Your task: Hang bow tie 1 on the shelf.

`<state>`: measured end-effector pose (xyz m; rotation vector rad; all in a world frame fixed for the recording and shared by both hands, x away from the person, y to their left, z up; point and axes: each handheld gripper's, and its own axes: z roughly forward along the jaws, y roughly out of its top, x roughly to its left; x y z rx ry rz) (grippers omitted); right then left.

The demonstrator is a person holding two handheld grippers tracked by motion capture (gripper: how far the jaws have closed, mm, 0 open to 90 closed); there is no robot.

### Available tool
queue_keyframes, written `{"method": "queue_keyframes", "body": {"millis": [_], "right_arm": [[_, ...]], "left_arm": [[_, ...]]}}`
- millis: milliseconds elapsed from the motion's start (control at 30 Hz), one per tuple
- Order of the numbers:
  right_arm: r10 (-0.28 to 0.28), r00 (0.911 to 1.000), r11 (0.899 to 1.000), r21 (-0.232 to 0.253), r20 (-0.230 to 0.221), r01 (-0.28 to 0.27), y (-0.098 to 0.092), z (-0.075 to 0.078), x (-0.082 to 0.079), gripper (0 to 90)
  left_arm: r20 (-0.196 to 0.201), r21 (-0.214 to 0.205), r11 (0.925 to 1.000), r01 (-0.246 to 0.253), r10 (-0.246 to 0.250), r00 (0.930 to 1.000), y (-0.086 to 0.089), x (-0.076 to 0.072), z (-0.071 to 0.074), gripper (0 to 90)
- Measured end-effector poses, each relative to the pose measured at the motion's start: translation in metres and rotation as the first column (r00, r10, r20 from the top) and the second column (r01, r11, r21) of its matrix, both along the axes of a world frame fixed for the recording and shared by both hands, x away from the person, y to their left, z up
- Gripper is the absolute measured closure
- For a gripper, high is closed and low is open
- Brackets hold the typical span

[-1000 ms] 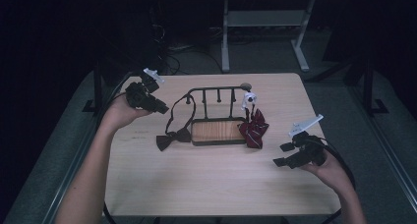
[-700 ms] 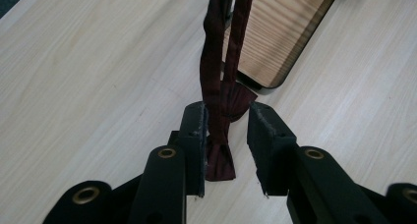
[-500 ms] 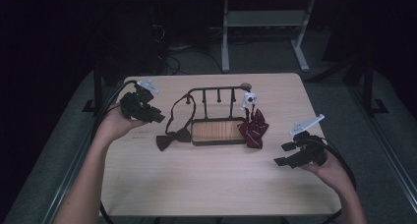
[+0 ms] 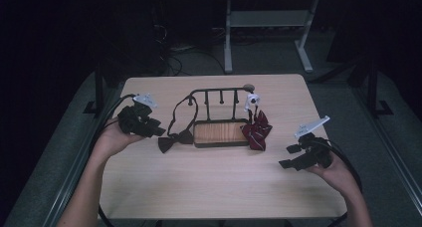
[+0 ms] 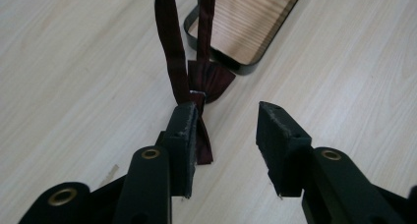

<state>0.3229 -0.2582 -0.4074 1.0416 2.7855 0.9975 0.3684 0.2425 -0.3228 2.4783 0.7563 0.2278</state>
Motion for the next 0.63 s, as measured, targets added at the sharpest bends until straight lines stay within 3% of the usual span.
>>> {"method": "queue_keyframes", "body": {"millis": [633], "right_arm": [[0.008,1.0,1.0,-0.003,0.0,-0.008,0.002,-0.001,0.001,28.8]], "left_arm": [[0.02,-0.001,1.0,0.009,-0.009,0.9998,0.007,-0.033,-0.029,51.6]]}}
